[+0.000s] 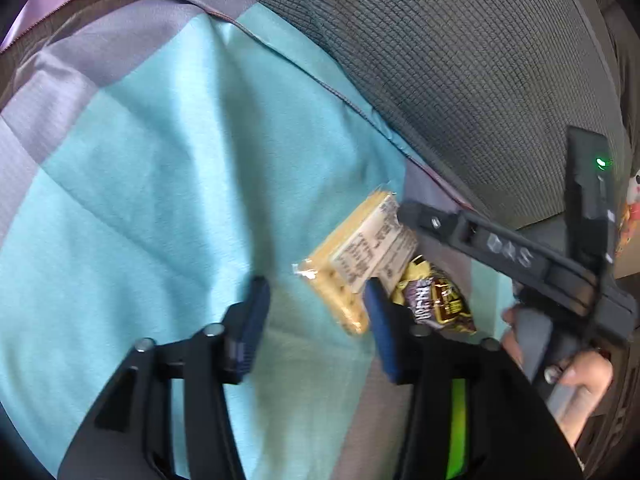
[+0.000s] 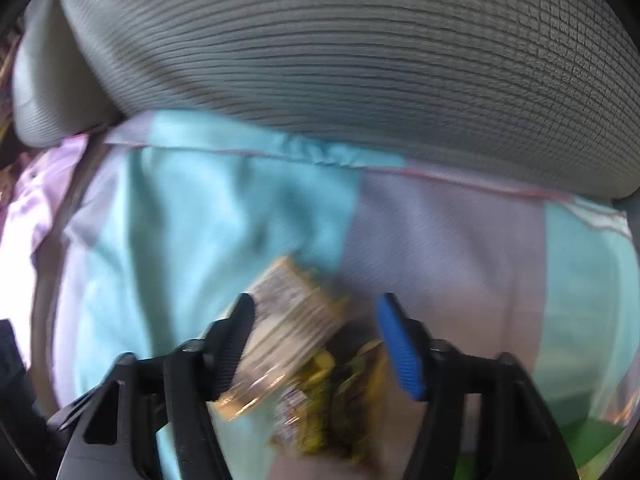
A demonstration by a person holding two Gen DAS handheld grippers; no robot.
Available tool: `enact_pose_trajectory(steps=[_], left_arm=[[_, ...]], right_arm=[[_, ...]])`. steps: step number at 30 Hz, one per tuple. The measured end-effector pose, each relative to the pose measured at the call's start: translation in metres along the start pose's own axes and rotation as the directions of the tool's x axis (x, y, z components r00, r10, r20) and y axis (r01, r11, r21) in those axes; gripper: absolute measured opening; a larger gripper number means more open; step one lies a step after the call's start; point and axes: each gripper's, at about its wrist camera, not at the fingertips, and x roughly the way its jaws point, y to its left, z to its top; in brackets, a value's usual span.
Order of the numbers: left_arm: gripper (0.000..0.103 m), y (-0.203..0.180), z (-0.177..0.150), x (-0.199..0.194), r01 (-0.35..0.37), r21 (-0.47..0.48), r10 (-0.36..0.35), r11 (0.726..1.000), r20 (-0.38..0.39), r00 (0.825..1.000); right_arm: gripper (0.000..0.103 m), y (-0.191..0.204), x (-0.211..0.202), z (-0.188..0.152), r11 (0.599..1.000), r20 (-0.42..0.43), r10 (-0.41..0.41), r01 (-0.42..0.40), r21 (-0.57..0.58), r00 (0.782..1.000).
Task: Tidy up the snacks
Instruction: 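Move the right tool back to the pile toward the cream cracker packet, then close the right gripper on the cream cracker packet and lift it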
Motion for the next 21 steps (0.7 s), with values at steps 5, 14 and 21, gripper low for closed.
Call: enact_pose_trajectory(steps=[5, 14, 21], left_arm=[[0.054, -0.013, 0.0, 0.014, -0.008, 0.024, 0.008, 1.0, 0.0, 1.0], [0.036, -0.022, -0.006, 0.007, -0.066, 0.069, 0.063, 0.995, 0.043, 0.997], [0.039, -0.068, -0.036, -0.059, -0.025, 0.238, -0.012, 0.971, 0.152, 0.988]], right_arm=[[0.066, -0.007, 0.015, 0.018, 0.996, -0.01, 0.086, -0.086, -0.022, 0.996], [0.059, 0.018, 0.013, -0.003, 0.984, -0.015, 0.138, -0.138, -0.113, 0.99], [0.057, -0.009, -0.069, -0.036, 0.984, 0.157, 0.179, -0.178, -0.024, 0.971]])
